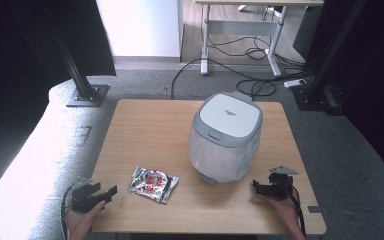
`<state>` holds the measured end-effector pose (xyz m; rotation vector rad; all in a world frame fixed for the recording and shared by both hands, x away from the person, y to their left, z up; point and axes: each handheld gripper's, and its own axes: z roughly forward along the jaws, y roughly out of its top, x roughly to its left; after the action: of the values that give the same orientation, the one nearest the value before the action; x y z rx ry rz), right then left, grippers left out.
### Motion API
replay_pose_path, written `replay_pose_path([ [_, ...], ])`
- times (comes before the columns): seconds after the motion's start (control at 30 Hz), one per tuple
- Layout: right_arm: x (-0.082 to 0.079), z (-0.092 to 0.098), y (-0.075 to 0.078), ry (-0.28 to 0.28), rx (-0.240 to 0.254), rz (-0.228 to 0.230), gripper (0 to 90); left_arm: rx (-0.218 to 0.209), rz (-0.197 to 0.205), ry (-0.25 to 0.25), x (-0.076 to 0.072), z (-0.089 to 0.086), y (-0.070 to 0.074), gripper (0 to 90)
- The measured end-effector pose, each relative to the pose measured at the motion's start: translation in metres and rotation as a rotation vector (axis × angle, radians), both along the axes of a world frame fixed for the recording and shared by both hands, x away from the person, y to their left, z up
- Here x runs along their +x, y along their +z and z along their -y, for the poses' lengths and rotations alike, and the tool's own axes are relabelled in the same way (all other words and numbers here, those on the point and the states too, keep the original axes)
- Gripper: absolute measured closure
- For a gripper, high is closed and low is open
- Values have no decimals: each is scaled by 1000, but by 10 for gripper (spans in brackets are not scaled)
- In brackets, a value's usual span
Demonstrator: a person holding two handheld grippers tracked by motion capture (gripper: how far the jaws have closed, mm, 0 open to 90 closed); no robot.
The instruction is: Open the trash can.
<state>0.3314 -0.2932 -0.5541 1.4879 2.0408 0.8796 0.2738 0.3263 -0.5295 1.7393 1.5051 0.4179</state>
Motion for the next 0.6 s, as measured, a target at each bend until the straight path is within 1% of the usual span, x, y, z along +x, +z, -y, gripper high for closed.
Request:
replay_pose_path([
  [0.1, -4, 1, 0, -6, 2, 10, 123, -2, -2, 0, 0, 0, 0, 247],
  [0.2, -6, 2, 1, -17, 5, 13, 132, 1, -7, -2, 2, 1, -2, 247],
  [0.3, -8, 4, 1, -25, 5, 19, 194, 5, -10, -6, 2, 2, -2, 247],
  [0.33, -8, 4, 1, -25, 5, 19, 194, 6, -10, -8, 2, 2, -2, 247],
  [0.37, -8, 5, 2, -28, 6, 19, 219, 8, -10, -7, 2, 3, -2, 248],
  [0.6, -10, 7, 4, -20, 22, 22, 270, 10, -11, -17, 2, 4, -2, 253],
])
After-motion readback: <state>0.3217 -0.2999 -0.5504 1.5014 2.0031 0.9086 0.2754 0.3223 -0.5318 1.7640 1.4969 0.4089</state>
